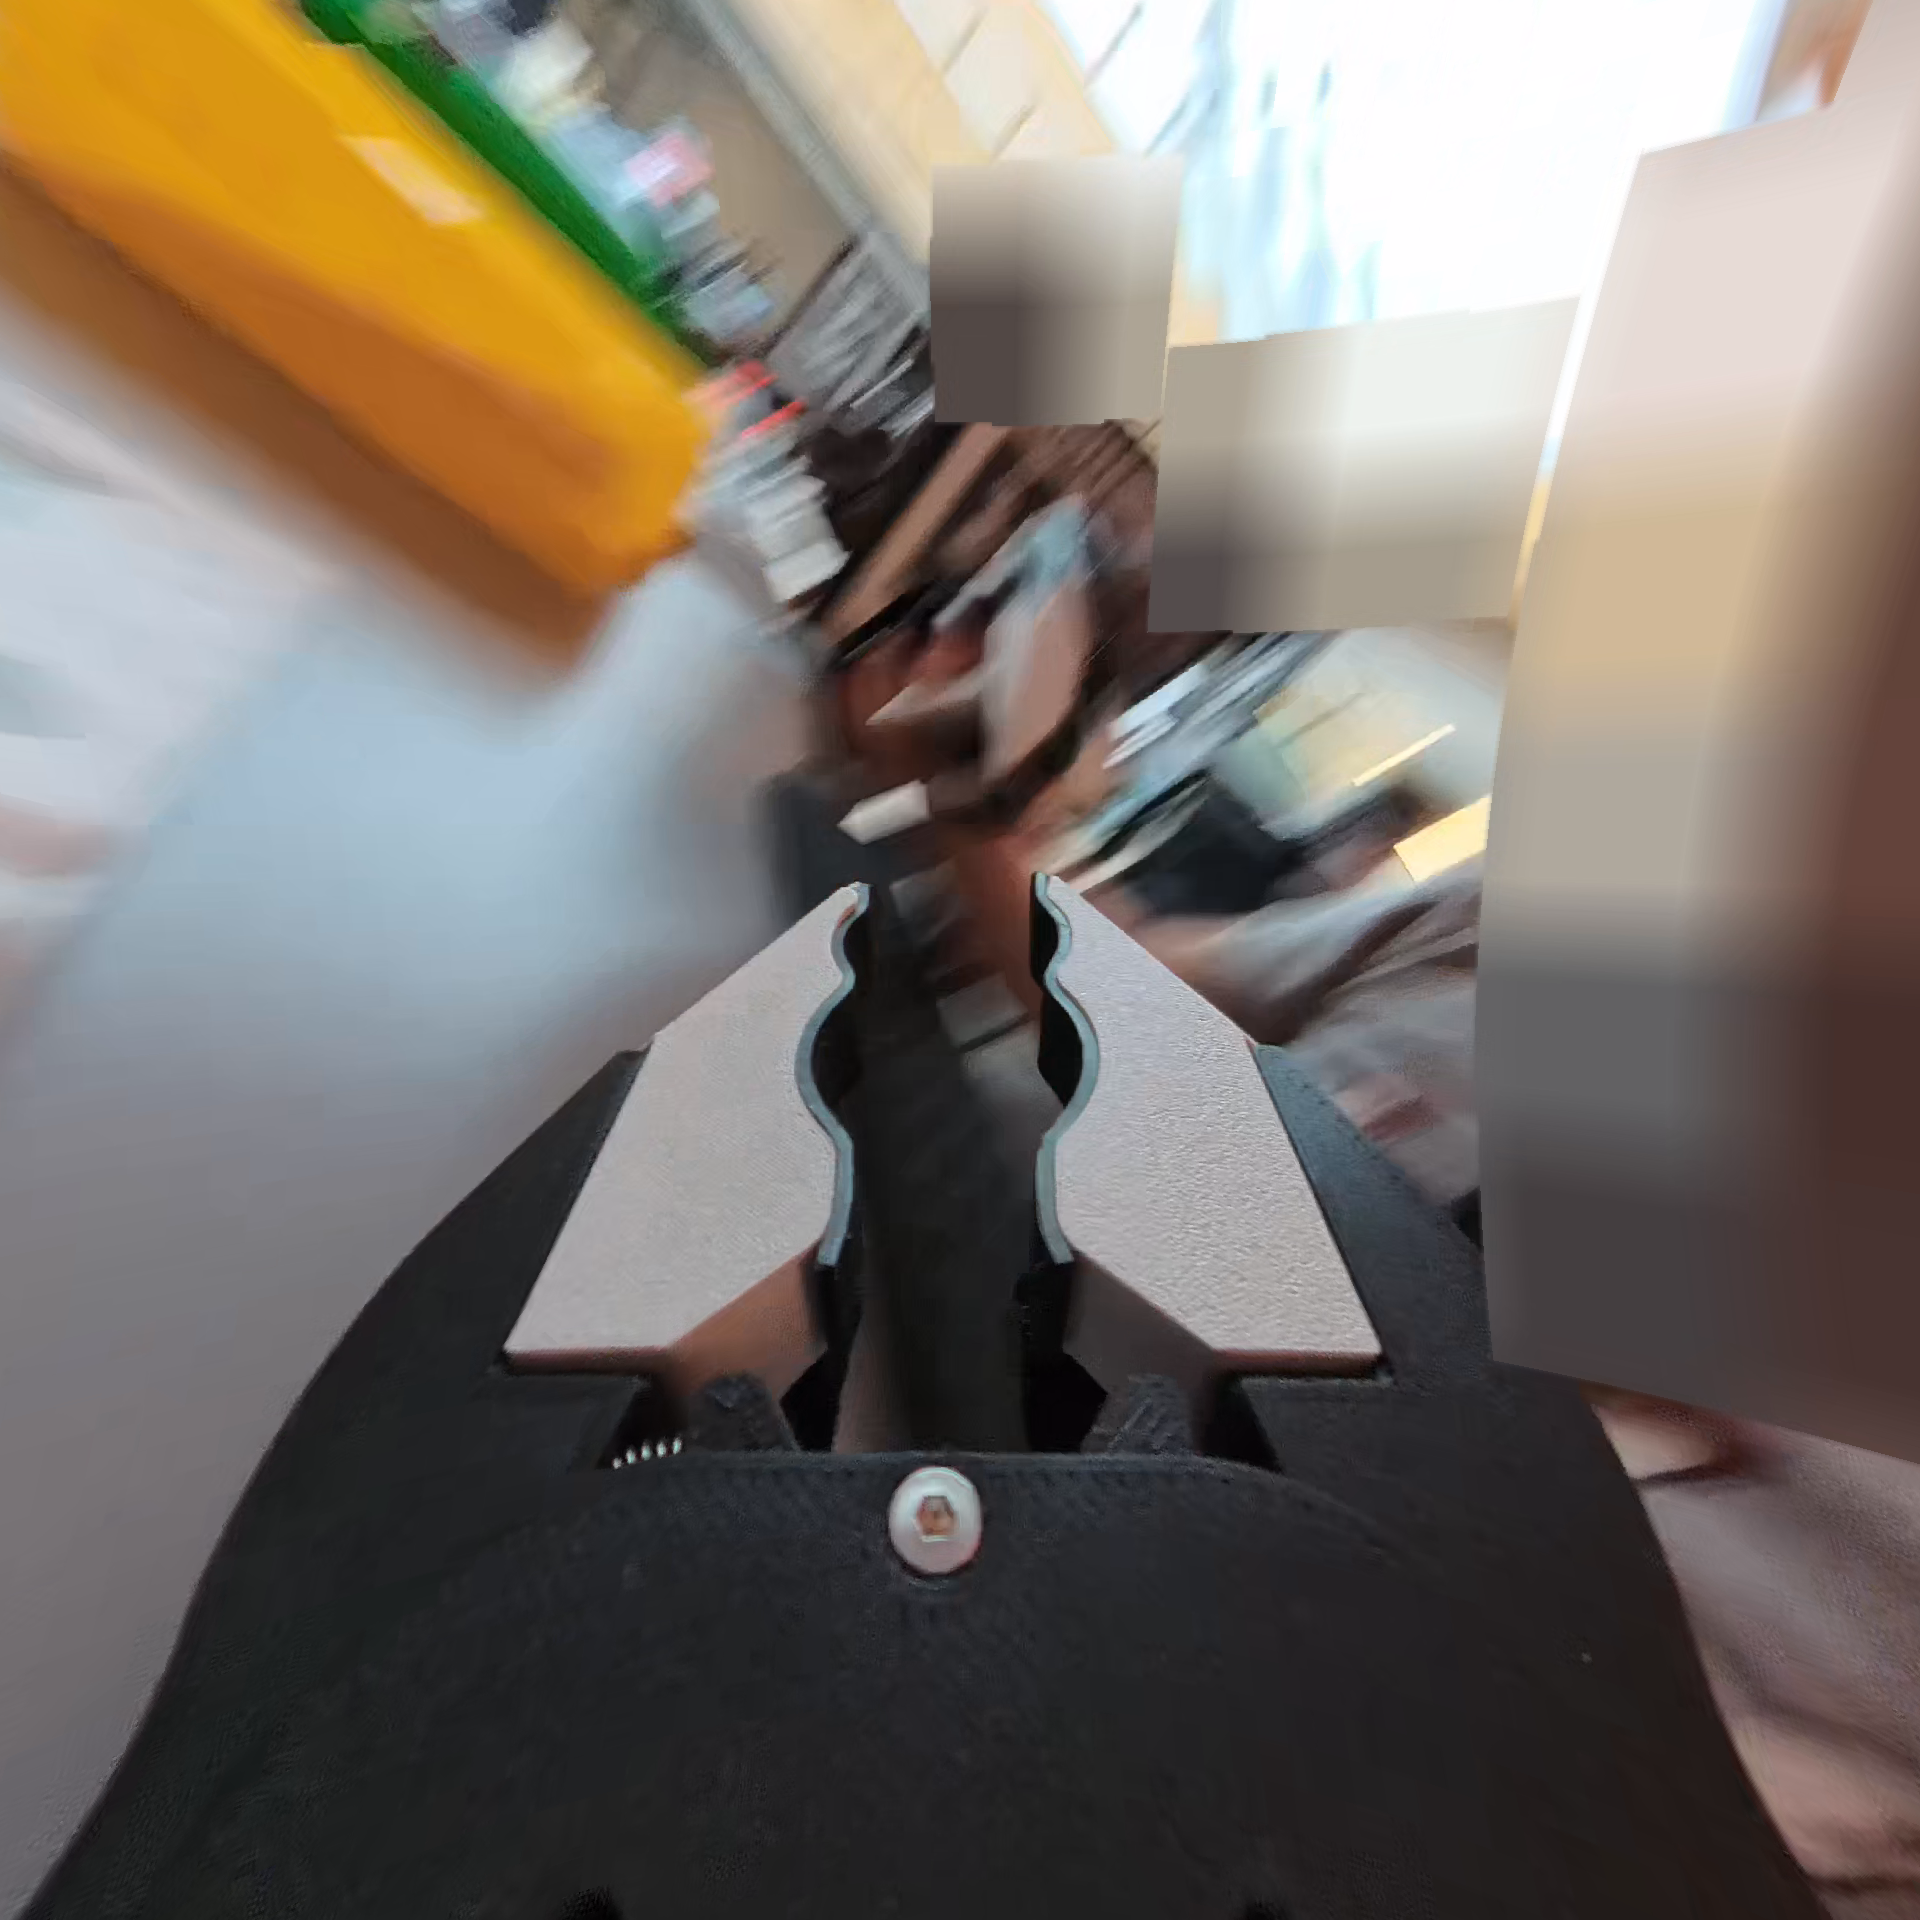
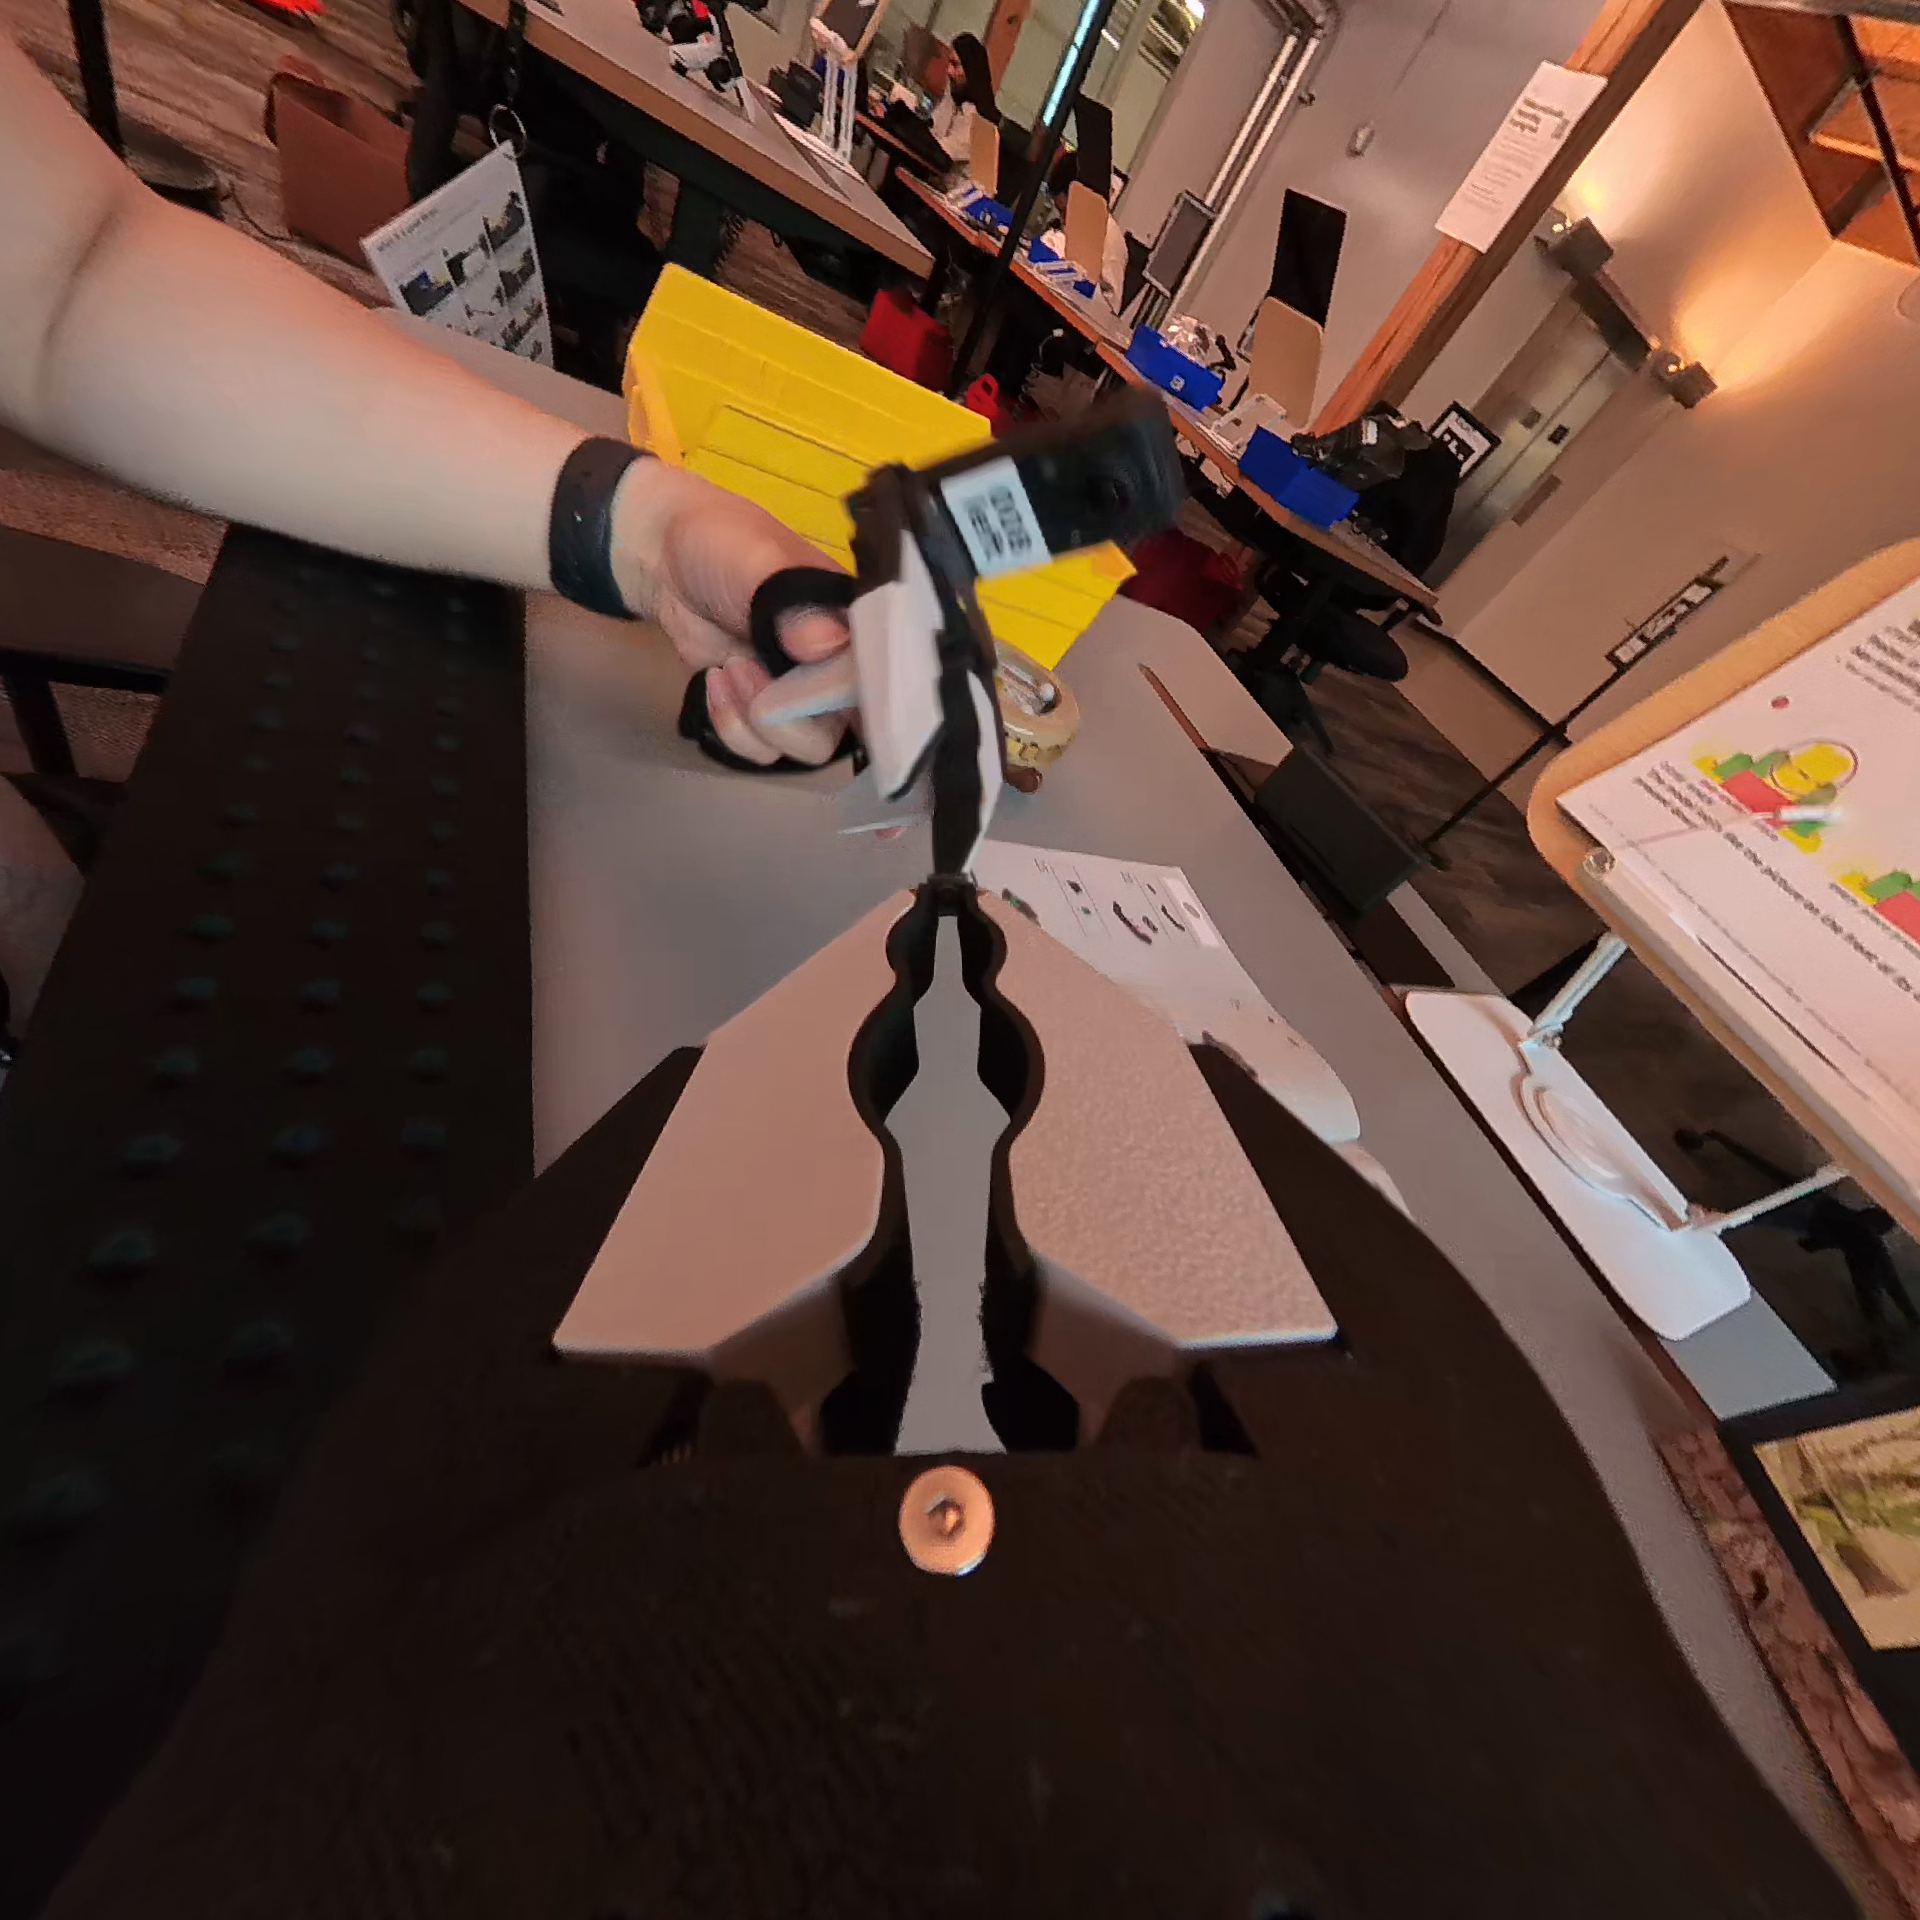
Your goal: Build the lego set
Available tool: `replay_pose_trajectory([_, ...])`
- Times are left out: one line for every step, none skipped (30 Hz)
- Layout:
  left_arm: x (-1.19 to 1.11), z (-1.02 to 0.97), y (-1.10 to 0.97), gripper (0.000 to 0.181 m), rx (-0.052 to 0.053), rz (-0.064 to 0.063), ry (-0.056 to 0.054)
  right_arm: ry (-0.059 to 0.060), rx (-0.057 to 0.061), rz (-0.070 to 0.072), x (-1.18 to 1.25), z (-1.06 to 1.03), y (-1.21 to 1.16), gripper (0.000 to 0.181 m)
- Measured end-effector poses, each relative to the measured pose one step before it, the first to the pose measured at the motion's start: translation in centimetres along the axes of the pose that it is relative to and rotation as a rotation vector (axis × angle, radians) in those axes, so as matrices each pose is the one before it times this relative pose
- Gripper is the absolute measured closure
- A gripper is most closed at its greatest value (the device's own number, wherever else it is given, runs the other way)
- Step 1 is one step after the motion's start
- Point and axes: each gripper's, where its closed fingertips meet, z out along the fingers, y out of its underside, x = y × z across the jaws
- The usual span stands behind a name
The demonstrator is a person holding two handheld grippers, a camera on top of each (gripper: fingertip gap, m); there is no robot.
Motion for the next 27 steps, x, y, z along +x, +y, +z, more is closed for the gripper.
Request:
replay_pose_trajectory([-1.562,-0.539,1.272,0.151,-0.0914,0.1199,-0.1342,0.0075,-0.0010,0.0127,0.168,-0.227,0.424,0.178])
replay_pose_trajectory([-1.193,-0.184,1.442,0.148,-0.0911,0.1135,-0.1149,0.0061,0.0017,0.0165,0.159,-0.180,0.394,0.178])
replay_pose_trajectory([-0.445,0.204,1.321,0.145,-0.0788,0.1003,-0.0721,0.0042,0.0027,0.0165,0.156,-0.103,0.358,0.178])
replay_pose_trajectory([0.049,0.482,1.104,0.143,-0.0651,0.0793,-0.0417,0.0022,-0.0004,0.0130,0.115,-0.036,0.349,0.178])
replay_pose_trajectory([0.083,0.626,0.927,0.141,-0.0595,0.0604,-0.0342,0.0026,-0.0066,0.0066,0.109,0.042,0.339,0.178])
replay_pose_trajectory([-0.020,0.639,0.762,0.141,-0.0534,0.0447,-0.0324,0.0013,-0.0089,0.0000,0.037,0.088,0.280,0.178])
replay_pose_trajectory([0.082,0.593,0.557,0.139,-0.0418,0.0231,-0.0155,-0.0008,-0.0096,-0.0045,-0.030,0.097,0.222,0.178])
replay_pose_trajectory([0.201,0.520,0.443,0.138,-0.0338,-0.0008,0.0053,-0.0012,-0.0097,-0.0066,-0.074,0.090,0.177,0.178])
replay_pose_trajectory([0.119,0.409,0.300,0.139,-0.0211,-0.0164,0.0105,-0.0022,-0.0090,-0.0066,-0.121,0.076,0.155,0.178])
replay_pose_trajectory([0.033,0.306,0.145,0.140,-0.0062,-0.0171,0.0104,-0.0025,-0.0058,-0.0040,-0.117,0.056,0.141,0.178])
replay_pose_trajectory([0.022,0.190,0.037,0.141,0.0014,-0.0051,0.0066,-0.0025,-0.0045,-0.0001,-0.105,0.046,0.146,0.178])
replay_pose_trajectory([-0.112,0.100,0.041,0.142,-0.0024,0.0160,-0.0108,-0.0018,-0.0033,0.0024,-0.075,0.013,0.158,0.178])
replay_pose_trajectory([-0.306,0.077,0.121,0.142,-0.0116,0.0367,-0.0328,-0.0010,-0.0001,0.0041,-0.032,-0.011,0.100,0.178])
replay_pose_trajectory([-0.241,0.096,0.060,0.143,-0.0116,0.0438,-0.0355,-0.0004,0.0014,0.0043,0.003,-0.019,0.062,0.178])
replay_pose_trajectory([0.017,0.160,-0.027,0.144,-0.0080,0.0368,-0.0194,-0.0012,0.0010,0.0046,0.010,-0.024,0.043,0.178])
replay_pose_trajectory([0.119,0.226,-0.061,0.145,-0.0080,0.0247,-0.0102,-0.0008,0.0006,0.0047,0.036,-0.020,0.045,0.178])
replay_pose_trajectory([0.075,0.241,-0.009,0.144,-0.0109,0.0171,-0.0066,0.0025,-0.0025,0.0051,0.102,0.003,0.086,0.178])
replay_pose_trajectory([0.030,0.174,-0.050,0.144,-0.0066,0.0134,-0.0029,0.0048,-0.0082,0.0119,0.172,0.026,0.197,0.178])
replay_pose_trajectory([0.011,0.091,-0.146,0.146,0.0014,0.0137,0.0006,-0.0039,-0.0081,0.0174,0.080,0.055,0.235,0.178])
replay_pose_trajectory([0.005,0.101,-0.017,0.151,-0.0038,0.0213,0.0005,-0.0113,-0.0041,0.0214,-0.029,0.071,0.206,0.179])
replay_pose_trajectory([0.080,0.068,-0.011,0.156,-0.0034,0.0325,0.0007,-0.0120,-0.0070,0.0362,0.036,0.103,0.262,0.178])
replay_pose_trajectory([0.037,0.025,-0.048,0.161,-0.0042,0.0446,-0.0080,-0.0172,-0.0134,0.0509,0.066,0.144,0.333,0.179])
replay_pose_trajectory([-0.197,-0.048,0.002,0.167,-0.0142,0.0574,-0.0280,-0.0262,-0.0176,0.0584,0.040,0.166,0.375,0.179])
replay_pose_trajectory([-0.481,-0.153,-0.051,0.167,-0.0194,0.0721,-0.0543,-0.0340,-0.0194,0.0660,0.028,0.167,0.342,0.179])
replay_pose_trajectory([-0.626,-0.392,-0.403,0.167,-0.0078,0.0912,-0.0706,-0.0372,-0.0116,0.0658,0.019,0.073,0.087,0.179])
replay_pose_trajectory([-0.767,-0.639,-0.801,0.166,0.0075,0.1013,-0.0778,-0.0468,-0.0045,0.0627,-0.135,-0.026,-0.184,0.179])
replay_pose_trajectory([-1.001,-0.801,-0.970,0.166,0.0108,0.1007,-0.0803,-0.0543,-0.0184,0.0633,-0.240,-0.111,-0.240,0.179])
